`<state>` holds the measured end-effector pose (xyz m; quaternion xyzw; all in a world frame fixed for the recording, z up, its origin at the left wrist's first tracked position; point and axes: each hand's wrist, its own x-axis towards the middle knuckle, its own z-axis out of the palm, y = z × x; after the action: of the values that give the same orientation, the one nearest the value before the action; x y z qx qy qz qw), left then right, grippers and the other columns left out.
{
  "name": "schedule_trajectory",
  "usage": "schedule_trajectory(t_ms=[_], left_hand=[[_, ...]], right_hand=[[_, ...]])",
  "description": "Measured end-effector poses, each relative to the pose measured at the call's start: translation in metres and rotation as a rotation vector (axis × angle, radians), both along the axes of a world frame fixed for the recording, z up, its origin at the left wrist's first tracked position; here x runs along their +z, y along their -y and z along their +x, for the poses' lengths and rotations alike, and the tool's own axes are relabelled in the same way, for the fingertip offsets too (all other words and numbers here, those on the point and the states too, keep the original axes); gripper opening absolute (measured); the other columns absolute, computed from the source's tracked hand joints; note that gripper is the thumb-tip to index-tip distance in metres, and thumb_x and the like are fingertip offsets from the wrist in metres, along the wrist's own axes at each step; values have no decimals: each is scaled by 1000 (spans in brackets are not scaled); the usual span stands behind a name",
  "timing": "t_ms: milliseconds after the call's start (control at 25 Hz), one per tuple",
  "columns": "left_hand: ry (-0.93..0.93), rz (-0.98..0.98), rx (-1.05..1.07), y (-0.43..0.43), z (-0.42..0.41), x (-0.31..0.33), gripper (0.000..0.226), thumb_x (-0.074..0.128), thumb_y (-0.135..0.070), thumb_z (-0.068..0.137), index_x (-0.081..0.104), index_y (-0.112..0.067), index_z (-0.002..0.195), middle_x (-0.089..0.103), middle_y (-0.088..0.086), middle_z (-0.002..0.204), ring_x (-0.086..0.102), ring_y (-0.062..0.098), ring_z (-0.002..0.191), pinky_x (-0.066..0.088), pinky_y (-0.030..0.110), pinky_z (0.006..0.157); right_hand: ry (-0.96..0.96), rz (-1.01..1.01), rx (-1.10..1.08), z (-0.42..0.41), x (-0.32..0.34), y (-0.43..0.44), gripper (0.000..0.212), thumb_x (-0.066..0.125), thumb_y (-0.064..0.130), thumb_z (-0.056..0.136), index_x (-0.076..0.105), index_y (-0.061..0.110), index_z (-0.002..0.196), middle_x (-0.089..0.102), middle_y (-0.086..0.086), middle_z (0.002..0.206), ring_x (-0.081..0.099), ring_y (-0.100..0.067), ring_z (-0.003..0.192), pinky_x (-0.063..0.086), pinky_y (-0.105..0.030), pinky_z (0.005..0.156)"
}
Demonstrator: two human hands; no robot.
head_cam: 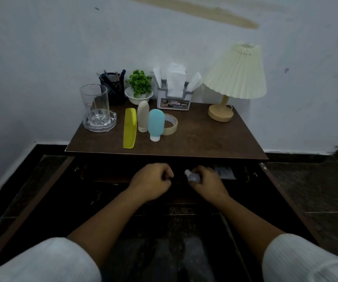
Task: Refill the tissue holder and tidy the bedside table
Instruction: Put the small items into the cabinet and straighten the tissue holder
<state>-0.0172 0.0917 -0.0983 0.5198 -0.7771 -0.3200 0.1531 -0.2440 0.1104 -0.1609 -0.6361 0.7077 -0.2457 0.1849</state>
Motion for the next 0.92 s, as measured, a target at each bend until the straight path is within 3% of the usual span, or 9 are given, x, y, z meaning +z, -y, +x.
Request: schedule_trajectory(t_ms=[160, 240, 360, 440, 520, 600, 680, 800, 920], left_hand=[[231, 40, -107, 14, -19, -33, 42, 65, -30, 86, 62, -27, 128, 58, 2, 133, 58, 20, 120, 50, 35, 99], [264, 53, -115, 22, -25, -41, 46, 65, -32, 88, 58, -27, 134, 54, 5, 138, 55, 23, 124, 48, 35, 101], [266, 50, -109, 29, -34, -48, 48, 64, -34, 90, 56, -28, 136, 52, 6, 141, 51, 24, 128, 47, 35, 103], [257, 45, -117, 31, -39, -52, 48, 64, -35, 90, 55, -29, 137, 51, 6, 141, 50, 24, 129, 47, 35, 103], [252, 39, -122, 33, -44, -56, 48, 63, -35, 91, 55, -29, 138, 51, 6, 141, 50, 24, 129, 47, 35, 102], [250, 29, -119, 33, -46, -57, 50, 63, -35, 91, 54, -29, 139, 50, 6, 143, 49, 24, 130, 47, 36, 103], [251, 18, -111, 32, -48, -56, 52, 64, -35, 90, 53, -28, 140, 49, 7, 144, 47, 25, 132, 47, 38, 104], [256, -13, -108, 28, -50, -52, 55, 64, -35, 89, 50, -28, 142, 49, 6, 144, 45, 25, 134, 45, 38, 106], [244, -19, -113, 21, -47, -44, 55, 65, -35, 89, 50, -27, 142, 48, 4, 144, 44, 24, 135, 44, 37, 108]], right_hand=[[-238, -124, -49, -7, -13, 15, 35, 54, 45, 98, 63, 16, 80, 65, -6, 80, 61, -26, 69, 35, -29, 53], [-420, -210, -2, -13, -21, 27, 26, 58, 33, 96, 68, 14, 84, 69, -9, 74, 65, -30, 64, 36, -28, 52], [-618, -132, 81, -24, -38, 51, 25, 55, 33, 91, 75, 21, 101, 73, -8, 85, 67, -31, 71, 45, -29, 58], [-675, -51, 59, -30, -50, 63, 17, 64, 30, 85, 76, 19, 89, 71, -11, 79, 66, -32, 65, 46, -28, 55], [-654, -96, 18, -35, -59, 69, 10, 76, 21, 76, 73, 12, 72, 66, -15, 65, 61, -33, 51, 42, -26, 48], [-638, -154, 39, -42, -65, 70, 13, 73, 20, 77, 74, 9, 72, 66, -18, 65, 61, -34, 50, 43, -27, 50], [-612, -145, 83, -46, -66, 67, 22, 66, 26, 85, 77, 8, 86, 70, -19, 75, 65, -34, 60, 45, -30, 58], [-549, -58, 68, -43, -52, 55, 42, 65, 37, 90, 67, 15, 126, 72, -16, 110, 69, -36, 93, 52, -35, 77], [-632, -50, 64, -30, -27, 34, 56, 65, 45, 88, 56, 18, 136, 65, -11, 125, 63, -33, 108, 49, -37, 87]])
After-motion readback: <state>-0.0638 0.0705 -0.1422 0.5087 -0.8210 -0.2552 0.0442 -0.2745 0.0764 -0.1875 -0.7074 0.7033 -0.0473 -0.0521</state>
